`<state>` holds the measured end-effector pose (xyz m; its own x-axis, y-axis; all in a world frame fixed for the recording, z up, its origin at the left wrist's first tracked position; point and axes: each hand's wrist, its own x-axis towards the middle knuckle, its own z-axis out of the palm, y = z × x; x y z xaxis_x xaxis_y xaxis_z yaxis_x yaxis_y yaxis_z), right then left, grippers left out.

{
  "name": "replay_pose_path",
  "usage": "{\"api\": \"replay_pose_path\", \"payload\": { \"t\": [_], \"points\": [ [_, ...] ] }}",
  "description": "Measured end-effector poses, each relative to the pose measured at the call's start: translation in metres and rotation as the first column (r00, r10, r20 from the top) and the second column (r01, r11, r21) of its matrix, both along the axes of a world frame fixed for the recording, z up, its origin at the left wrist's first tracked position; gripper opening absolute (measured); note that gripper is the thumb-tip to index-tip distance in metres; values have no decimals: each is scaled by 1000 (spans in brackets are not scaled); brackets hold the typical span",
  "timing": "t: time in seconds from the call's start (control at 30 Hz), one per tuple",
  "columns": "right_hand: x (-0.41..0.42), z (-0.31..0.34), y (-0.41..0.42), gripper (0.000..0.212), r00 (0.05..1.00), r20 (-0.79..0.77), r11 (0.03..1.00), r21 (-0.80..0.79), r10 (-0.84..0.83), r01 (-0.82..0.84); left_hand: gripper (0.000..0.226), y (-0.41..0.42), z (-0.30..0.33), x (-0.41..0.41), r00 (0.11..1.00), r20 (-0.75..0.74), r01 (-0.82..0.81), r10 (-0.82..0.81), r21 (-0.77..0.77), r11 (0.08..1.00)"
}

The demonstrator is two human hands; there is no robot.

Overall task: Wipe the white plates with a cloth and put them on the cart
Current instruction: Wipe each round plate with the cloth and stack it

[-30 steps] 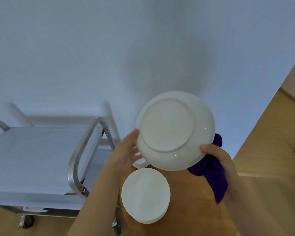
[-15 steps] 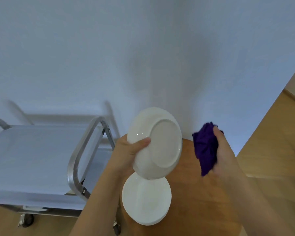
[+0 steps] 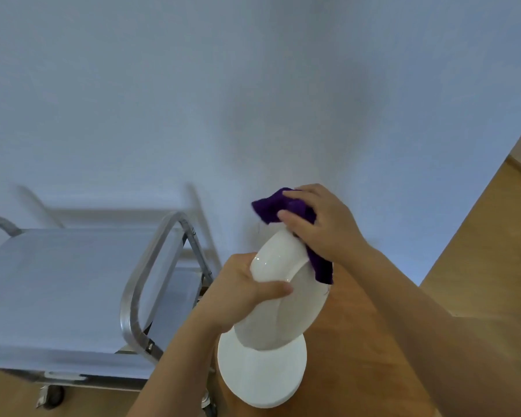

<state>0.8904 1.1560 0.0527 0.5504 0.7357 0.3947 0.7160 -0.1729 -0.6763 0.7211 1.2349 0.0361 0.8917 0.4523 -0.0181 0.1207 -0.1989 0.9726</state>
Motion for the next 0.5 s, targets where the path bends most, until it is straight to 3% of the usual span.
{"api": "replay_pose_path", "payload": {
  "t": [0.1, 0.2, 0.3, 0.33, 0.43, 0.5],
  "points": [
    [14, -11, -8, 16, 959, -281, 993, 117, 32, 1, 34, 5, 5, -4, 998, 62, -18, 28, -165, 986],
    [19, -27, -19, 17, 862, -506, 982, 177, 28, 72, 30, 12, 9, -4, 978, 174, -44, 112, -355, 934],
    [19, -50, -29, 47, 619, -773, 945, 291, 142, 147, 25, 19, 13, 2, 936, 260, -82, 237, -494, 865],
    [17, -59, -31, 48, 529, -821, 922, 348, 213, 169, 27, 18, 14, 7, 916, 278, -101, 287, -534, 839],
    [4, -78, -28, 53, 300, -876, 866, 448, 377, 221, 20, 6, 13, 24, 813, 335, -187, 476, -624, 758],
    [0, -84, -21, 62, 197, -871, 828, 490, 451, 272, 34, -8, 9, 35, 768, 339, -235, 543, -641, 731]
  ]
}}
